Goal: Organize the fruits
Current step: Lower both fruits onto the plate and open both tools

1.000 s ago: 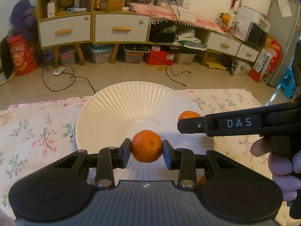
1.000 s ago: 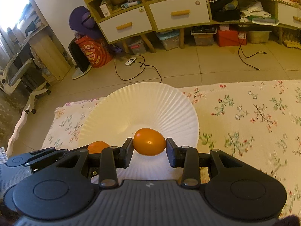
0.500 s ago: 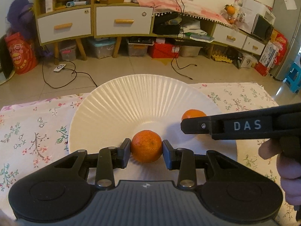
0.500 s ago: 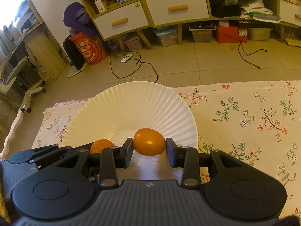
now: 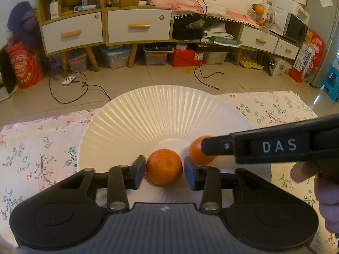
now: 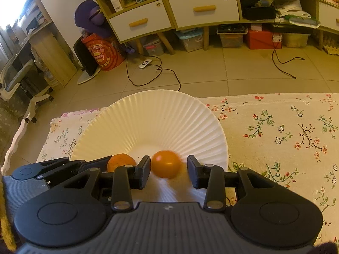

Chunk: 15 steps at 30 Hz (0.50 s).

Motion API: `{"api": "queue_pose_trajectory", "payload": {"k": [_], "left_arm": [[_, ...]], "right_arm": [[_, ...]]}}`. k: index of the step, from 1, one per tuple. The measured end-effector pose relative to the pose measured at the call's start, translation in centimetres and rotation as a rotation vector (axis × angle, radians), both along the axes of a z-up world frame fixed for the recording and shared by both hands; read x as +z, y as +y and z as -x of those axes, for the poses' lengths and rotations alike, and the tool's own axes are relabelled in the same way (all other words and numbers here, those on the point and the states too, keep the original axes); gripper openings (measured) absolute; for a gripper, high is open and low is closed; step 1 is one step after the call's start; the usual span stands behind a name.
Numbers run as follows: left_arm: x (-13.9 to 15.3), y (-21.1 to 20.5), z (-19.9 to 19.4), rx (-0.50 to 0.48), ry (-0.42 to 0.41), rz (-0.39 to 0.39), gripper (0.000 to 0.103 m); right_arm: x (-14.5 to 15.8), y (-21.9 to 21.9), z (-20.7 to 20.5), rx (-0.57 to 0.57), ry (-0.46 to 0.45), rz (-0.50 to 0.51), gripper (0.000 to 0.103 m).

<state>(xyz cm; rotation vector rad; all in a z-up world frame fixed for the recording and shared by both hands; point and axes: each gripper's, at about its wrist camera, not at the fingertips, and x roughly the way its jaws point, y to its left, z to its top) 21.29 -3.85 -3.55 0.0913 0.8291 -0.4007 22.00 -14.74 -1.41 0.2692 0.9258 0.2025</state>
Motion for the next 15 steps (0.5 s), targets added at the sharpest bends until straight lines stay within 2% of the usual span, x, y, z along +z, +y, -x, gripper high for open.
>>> {"api": "queue_pose_trajectory", "payload": {"k": [4,5,7,10,15], "left_arm": [[0.3,-0.2,0.4,-0.011,-0.014,-0.011,0.046],[0.4,-0.2,0.5,-0.014,-0.018,-0.014,0.047],[0.5,-0.2,0.7,-0.019,-0.02,-0.019,0.056],[0.9,-0.3,1.1,-0.022,-0.026,-0.025,0.063],[1.7,-0.2,1.9,-0.018,-0.031,-0.027,0.073]], "right_arm": [[0.2,0.1,0.1,0.004,0.0,-0.01,0.046],[0.3,0.1,0.2,0.003,-0.001,-0.011,0.048],[0.5,0.0,0.3,-0.002,-0.005,-0.014,0.054],[1.0,-0.2,0.7,-0.014,-0.013,-0.016,0.063],[1.8,-0.2,1.6,-0.014,-0.027,-0.01,0.071]]}}
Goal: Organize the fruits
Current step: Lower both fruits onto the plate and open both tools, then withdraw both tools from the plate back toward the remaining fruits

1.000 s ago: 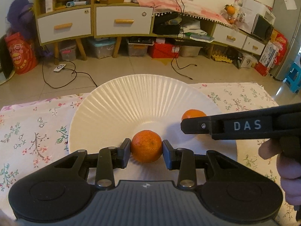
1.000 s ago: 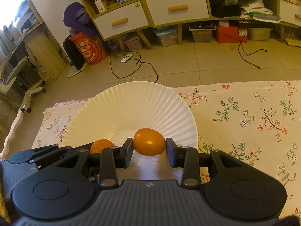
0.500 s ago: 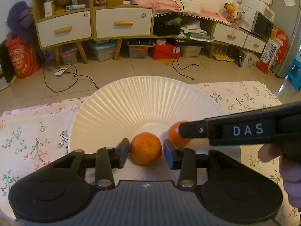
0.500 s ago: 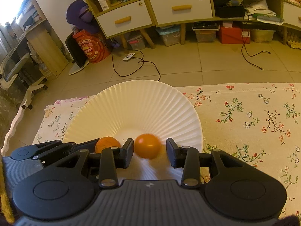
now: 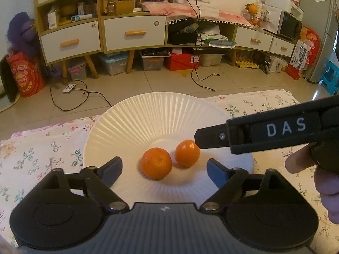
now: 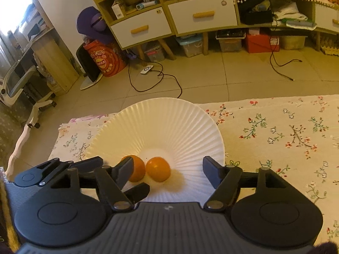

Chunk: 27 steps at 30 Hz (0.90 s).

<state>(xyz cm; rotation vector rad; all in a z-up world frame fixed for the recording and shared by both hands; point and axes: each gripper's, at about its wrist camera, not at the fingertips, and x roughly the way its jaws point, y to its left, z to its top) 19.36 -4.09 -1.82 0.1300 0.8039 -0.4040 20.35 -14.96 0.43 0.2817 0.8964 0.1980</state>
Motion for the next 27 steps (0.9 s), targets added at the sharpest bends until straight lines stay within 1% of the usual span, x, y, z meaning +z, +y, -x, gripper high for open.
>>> {"api": "queue_pose_trajectory", "payload": {"k": [4,8,10,12,19,27], "left_arm": [[0.9,0.2,1.3,0.002,-0.009,0.008,0.08],[1.6,0.4,2.5,0.004,-0.023,0.0,0.084],[2.0,0.5,3.2,0.004,-0.03,-0.001,0.085],[2.3,0.5,3.8,0.004,-0.032,-0.004,0.085],[2.5,1.3,5.7,0.022,-0.013,-0.032,0.086],[2.6,2.3,8.0,0.035,0.0,-0.063,0.086]], "right_arm": [[0.9,-0.1,1.1,-0.003,-0.015,0.005,0.077],[1.8,-0.4,2.4,-0.012,-0.029,0.008,0.082],[2.2,-0.4,2.9,-0.014,-0.036,0.01,0.087],[2.6,-0.3,3.6,-0.018,-0.045,0.018,0.09],[3.8,-0.2,5.8,-0.019,-0.069,0.046,0.098],[4.2,0.4,8.1,0.0,-0.077,0.084,0.101]]}}
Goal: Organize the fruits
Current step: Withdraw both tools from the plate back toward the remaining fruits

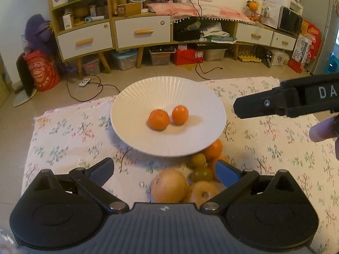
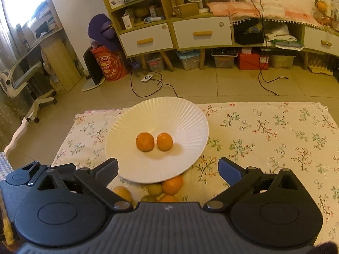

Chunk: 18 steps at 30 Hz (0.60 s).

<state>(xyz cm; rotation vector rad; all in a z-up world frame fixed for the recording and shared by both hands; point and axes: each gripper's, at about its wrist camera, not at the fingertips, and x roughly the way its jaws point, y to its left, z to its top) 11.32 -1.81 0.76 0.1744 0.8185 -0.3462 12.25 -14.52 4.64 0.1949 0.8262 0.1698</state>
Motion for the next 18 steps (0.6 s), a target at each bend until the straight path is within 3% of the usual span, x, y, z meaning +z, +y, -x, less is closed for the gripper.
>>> {"api": "queue_pose_trajectory", "payload": {"k": [18], "left_arm": [[-0.6,3.3,5.1,0.05,0.003,-0.049,0.086]], "right_arm": [[-0.5,1.2,4.5,0.024,-0.009,0.037,0.103]]}}
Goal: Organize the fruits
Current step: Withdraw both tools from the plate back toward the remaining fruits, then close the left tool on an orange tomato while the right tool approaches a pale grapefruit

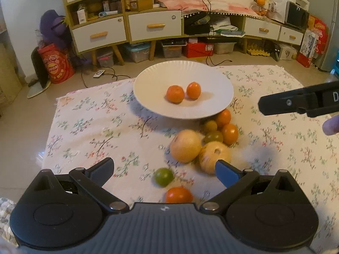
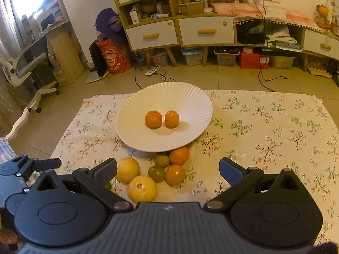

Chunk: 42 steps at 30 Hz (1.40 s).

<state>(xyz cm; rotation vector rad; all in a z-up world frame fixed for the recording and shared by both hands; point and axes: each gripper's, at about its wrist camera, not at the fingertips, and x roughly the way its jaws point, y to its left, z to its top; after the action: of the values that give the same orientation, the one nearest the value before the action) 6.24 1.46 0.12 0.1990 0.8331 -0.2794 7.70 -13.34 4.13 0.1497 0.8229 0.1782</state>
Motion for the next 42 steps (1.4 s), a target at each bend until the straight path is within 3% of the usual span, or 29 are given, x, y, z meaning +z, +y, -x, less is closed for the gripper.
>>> {"api": "queue_pose_trajectory", "payload": {"k": [17,30,33,37,42], "left_arm": [[-2.4,2.7,2.1,0.024,0.041,-0.007,0.086],[-4.6,2.1,2.8,-0.071,0.019,0.069,0.084],[-4.7,2.0,2.6,-0.085,0.018,0.107,0.08],[-5.2,2.0,2.1,-0.098,0.05,0.137,0.063],[-5.9,2.0,1.7,-0.109,0.078,0.156,0.054]], "right_arm": [[-1.4,0.2,2.6,0.008,-0.037,0.016,0.103],[-4.3,1.8,3.1,0.112,-0.022,0.058,0.103],[-4.9,2.1,3.0,0.135,-0.011,0.061,0.103],[-5.7,2.4,2.7,0.147,0.01,0.042,0.103],[-6.5,2.8,2.4,0.157,0.024,0.031,0.103]]}}
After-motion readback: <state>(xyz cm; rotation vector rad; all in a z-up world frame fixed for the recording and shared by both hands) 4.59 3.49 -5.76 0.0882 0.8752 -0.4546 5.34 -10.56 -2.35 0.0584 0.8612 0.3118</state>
